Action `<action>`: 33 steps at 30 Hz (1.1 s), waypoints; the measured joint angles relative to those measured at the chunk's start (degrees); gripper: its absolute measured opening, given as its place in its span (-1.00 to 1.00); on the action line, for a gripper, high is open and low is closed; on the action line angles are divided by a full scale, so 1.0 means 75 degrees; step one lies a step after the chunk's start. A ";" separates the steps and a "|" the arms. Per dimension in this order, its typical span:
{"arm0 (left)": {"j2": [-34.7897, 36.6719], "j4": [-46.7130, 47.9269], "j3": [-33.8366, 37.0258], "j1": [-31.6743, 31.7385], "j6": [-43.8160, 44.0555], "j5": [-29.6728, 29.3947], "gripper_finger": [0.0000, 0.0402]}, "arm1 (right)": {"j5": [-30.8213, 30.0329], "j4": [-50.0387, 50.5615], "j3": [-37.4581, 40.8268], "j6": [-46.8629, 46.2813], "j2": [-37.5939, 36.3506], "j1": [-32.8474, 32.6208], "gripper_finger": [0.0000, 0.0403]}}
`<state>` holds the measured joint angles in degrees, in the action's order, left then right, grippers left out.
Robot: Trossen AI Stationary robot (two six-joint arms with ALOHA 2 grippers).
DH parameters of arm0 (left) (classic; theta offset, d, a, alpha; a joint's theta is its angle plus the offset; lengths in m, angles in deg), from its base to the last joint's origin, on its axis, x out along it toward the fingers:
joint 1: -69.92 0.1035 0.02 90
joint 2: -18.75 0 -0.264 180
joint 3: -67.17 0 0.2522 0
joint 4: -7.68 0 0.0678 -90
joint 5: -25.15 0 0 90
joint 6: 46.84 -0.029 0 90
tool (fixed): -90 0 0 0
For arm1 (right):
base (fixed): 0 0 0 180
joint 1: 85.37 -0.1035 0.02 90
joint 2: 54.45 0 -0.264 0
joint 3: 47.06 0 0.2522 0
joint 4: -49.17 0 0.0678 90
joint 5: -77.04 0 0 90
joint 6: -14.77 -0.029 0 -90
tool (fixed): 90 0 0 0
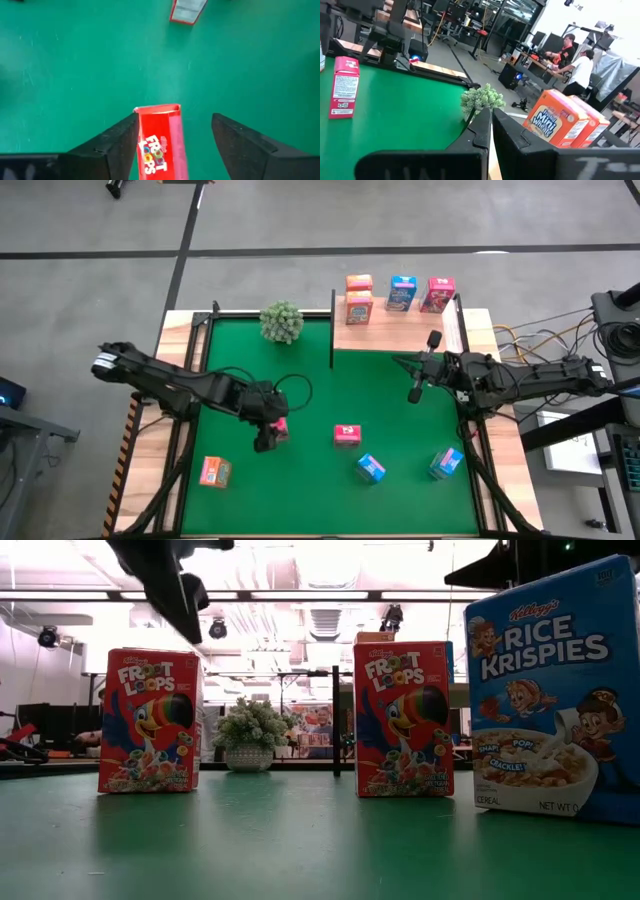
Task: Stack cereal on shelf
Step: Put the left red cereal box on the shelf
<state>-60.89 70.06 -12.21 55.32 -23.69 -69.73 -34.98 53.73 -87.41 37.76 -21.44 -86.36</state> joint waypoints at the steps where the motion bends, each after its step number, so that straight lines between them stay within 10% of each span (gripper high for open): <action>1: -0.0036 0.0072 0.0033 -0.0016 0.0020 -0.0002 0.18 | 0.0000 0.0028 0.0017 -0.0093 0.0000 0.0000 -0.96; 33: -0.0104 -0.0813 0.0832 -0.0549 0.0248 -0.0431 0.10 | 0.0016 0.0089 0.0513 -0.0766 -0.0448 0.0000 -0.96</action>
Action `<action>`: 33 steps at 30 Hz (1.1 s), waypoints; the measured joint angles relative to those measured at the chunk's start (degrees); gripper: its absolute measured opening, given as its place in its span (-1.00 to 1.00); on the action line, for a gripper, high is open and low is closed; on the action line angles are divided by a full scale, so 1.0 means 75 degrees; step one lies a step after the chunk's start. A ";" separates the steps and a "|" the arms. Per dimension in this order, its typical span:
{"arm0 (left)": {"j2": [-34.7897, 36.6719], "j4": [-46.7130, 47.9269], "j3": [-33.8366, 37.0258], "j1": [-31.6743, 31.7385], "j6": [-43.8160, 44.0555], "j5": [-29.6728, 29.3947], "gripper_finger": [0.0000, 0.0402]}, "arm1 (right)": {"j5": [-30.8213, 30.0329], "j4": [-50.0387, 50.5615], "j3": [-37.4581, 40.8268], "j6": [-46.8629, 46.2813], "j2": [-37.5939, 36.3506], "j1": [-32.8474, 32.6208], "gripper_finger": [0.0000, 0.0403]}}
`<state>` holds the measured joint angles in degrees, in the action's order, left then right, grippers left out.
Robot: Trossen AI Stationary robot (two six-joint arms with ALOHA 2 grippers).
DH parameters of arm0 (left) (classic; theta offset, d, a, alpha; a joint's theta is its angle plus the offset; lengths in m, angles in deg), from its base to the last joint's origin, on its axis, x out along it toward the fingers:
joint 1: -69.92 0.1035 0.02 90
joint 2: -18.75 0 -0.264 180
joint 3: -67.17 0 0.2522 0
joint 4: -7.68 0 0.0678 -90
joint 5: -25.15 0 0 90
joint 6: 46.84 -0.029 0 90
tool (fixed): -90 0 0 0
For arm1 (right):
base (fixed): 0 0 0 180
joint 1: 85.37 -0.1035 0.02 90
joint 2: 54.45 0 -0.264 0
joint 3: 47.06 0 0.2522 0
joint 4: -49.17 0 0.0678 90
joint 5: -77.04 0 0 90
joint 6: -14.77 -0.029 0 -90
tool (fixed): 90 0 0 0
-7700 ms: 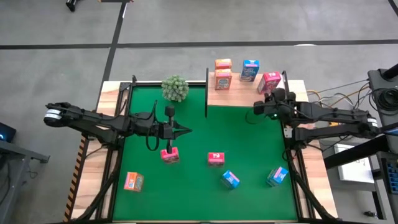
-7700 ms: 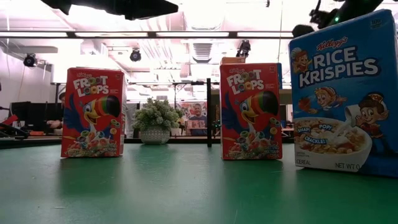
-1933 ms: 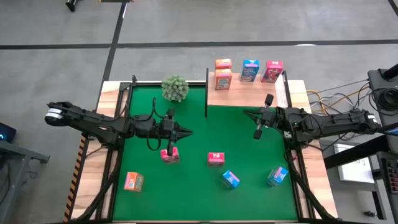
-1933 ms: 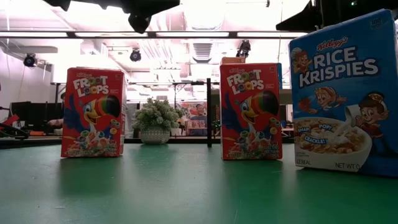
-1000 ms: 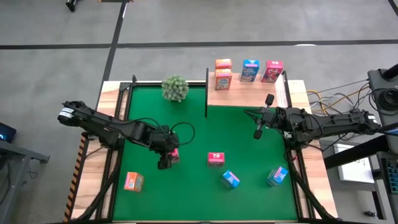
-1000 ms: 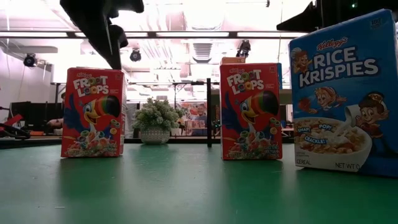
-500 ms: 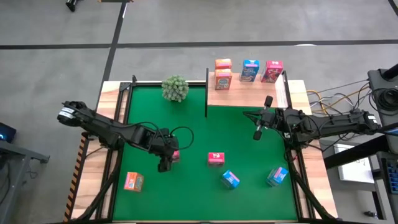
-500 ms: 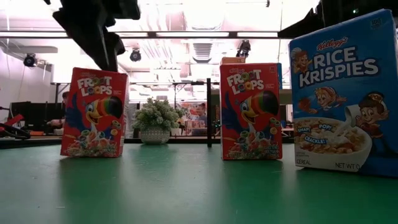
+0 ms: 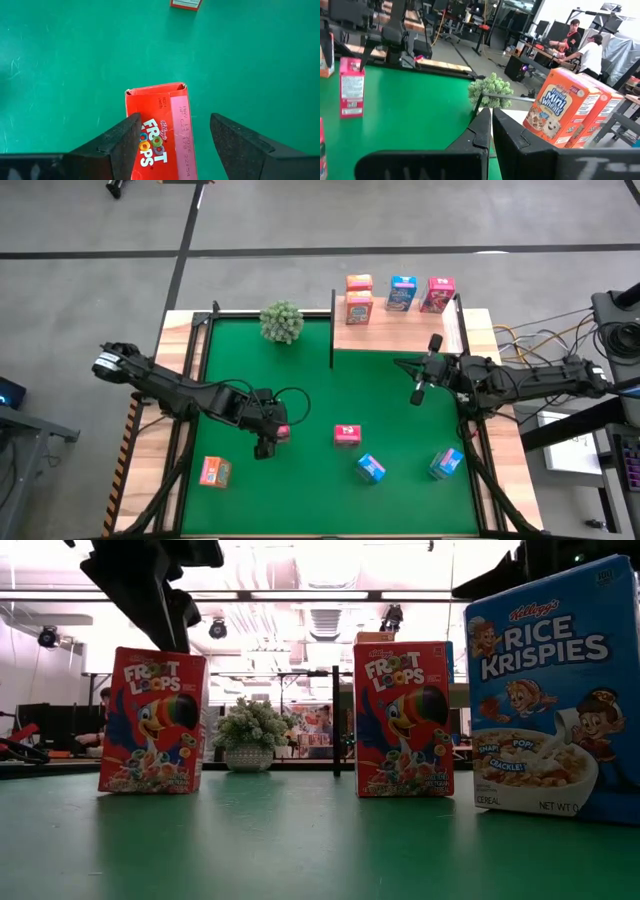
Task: Stack cereal on shelf
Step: Put the left red cereal box on the shelf
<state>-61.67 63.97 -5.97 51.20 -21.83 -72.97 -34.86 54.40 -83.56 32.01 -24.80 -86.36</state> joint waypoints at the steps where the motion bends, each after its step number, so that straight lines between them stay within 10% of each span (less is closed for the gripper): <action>1: -0.0005 0.0023 -0.0043 0.0000 0.0005 0.0009 0.10 | -0.0001 0.0005 0.0006 -0.0002 -0.0050 0.0000 -0.96; 33: 0.0253 0.0797 -0.0189 -0.0009 0.0348 -0.0241 0.49 | 0.0002 -0.0050 0.0093 -0.0303 -0.0196 0.0000 -0.96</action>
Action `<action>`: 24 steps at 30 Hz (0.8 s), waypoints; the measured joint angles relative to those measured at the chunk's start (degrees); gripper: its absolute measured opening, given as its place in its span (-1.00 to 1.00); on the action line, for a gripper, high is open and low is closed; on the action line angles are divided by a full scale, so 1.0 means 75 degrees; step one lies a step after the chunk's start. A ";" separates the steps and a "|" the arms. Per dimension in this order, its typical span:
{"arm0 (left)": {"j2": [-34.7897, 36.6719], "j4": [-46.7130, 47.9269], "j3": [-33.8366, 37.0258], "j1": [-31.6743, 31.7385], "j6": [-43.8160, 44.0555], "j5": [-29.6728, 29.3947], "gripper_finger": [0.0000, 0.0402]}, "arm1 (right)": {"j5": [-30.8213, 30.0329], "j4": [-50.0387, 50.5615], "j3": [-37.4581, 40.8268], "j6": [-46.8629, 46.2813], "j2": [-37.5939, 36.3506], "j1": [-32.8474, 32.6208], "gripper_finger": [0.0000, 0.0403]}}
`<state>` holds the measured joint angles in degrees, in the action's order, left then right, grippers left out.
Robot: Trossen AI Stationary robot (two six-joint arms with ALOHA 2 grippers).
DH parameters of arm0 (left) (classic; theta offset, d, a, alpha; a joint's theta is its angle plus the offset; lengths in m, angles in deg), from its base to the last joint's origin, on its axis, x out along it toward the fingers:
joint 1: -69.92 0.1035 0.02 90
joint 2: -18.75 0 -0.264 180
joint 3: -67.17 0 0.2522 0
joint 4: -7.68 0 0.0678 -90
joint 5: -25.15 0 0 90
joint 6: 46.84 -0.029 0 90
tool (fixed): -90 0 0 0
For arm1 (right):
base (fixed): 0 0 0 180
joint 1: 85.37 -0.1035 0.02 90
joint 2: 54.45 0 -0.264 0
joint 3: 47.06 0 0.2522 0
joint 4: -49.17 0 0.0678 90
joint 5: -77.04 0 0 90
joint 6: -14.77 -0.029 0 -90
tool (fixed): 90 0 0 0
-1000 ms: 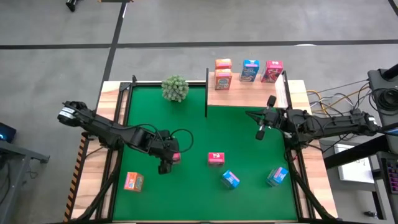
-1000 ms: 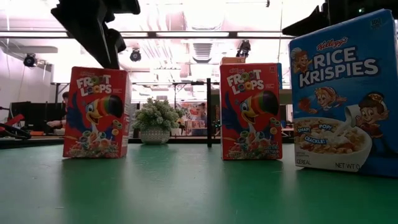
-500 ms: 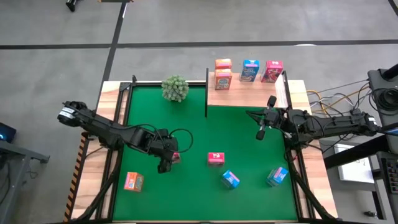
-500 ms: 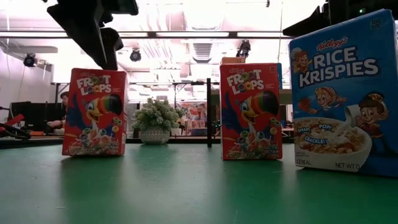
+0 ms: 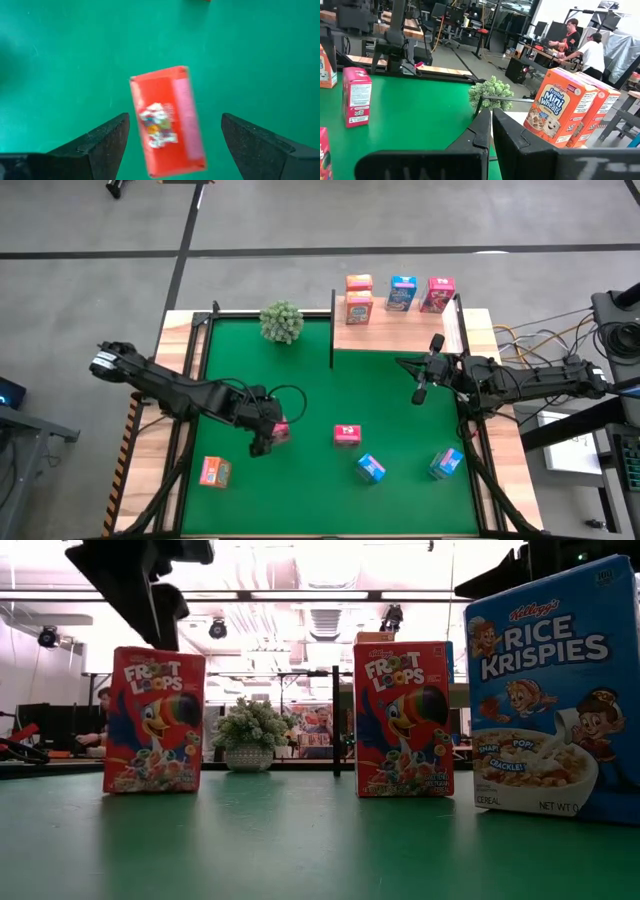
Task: Stack cereal on shelf
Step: Put the left red cereal box on the shelf
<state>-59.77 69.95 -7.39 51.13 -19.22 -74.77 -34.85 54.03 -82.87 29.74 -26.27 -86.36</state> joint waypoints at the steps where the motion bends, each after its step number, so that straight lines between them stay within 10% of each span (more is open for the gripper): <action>1: -0.0018 -0.0084 0.0067 -0.0023 0.0074 -0.0002 0.49 | -0.0001 0.0003 0.0000 -0.0005 0.0000 0.0000 -0.96; 24: -0.0155 -0.0391 0.0557 -0.0047 0.0145 -0.0336 -0.20 | -0.0015 0.0128 0.0000 0.0281 -0.0098 -0.0001 -0.96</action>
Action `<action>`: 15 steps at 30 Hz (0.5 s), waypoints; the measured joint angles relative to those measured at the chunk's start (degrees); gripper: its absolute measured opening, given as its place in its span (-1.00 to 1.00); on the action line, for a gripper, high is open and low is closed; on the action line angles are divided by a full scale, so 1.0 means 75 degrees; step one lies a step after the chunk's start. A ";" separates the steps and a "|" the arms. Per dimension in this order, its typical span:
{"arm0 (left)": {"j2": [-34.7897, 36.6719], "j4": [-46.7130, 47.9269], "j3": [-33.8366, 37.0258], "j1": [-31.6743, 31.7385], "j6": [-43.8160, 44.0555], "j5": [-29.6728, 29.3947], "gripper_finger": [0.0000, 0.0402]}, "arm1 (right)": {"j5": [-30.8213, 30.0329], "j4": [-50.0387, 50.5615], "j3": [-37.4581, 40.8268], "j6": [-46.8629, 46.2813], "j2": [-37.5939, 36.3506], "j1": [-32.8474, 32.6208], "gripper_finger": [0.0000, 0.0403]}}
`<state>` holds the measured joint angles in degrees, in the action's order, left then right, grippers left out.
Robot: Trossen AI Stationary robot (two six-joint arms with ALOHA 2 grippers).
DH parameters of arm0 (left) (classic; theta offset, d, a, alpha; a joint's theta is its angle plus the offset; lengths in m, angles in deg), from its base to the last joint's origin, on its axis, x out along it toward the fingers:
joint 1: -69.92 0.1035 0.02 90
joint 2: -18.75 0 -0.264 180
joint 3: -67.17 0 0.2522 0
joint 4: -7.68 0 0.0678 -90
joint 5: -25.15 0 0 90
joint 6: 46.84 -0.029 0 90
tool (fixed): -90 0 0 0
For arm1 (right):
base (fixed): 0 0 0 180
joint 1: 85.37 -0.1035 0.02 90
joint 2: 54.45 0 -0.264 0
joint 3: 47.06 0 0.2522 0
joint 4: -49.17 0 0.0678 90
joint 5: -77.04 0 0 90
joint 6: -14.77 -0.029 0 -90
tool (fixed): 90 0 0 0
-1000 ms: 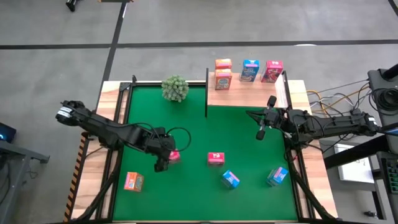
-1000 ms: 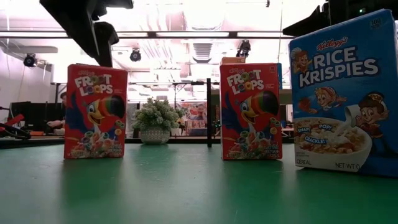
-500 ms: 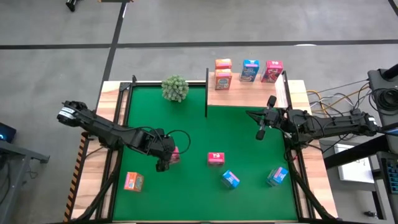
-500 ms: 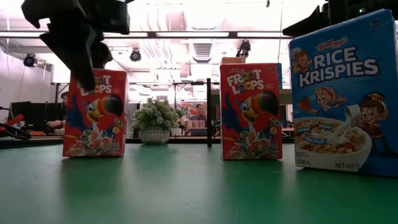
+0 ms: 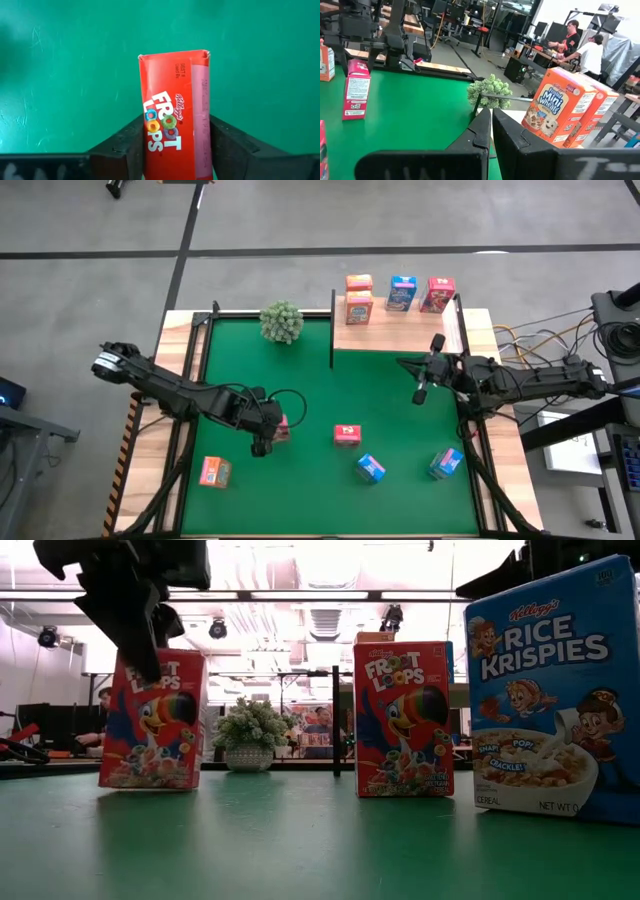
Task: Stack cereal on shelf
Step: Put the left red cereal box on the shelf
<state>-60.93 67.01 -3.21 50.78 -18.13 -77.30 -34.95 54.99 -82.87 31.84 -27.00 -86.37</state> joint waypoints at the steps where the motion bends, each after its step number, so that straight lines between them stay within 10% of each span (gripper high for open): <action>1: 0.0001 0.0010 -0.0055 0.0000 -0.0055 -0.0002 -0.22 | -0.0002 0.0002 -0.0010 0.0051 -0.0062 -0.0001 -0.96; 15: 0.0015 -0.2401 -0.1853 0.0136 -0.3717 -0.1636 -0.25 | 0.0167 0.0278 -0.0224 0.1318 -0.1220 0.0001 -0.96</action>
<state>-60.82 49.01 -17.11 51.81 -46.01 -89.56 -33.70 57.07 -84.55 41.73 -36.16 -86.36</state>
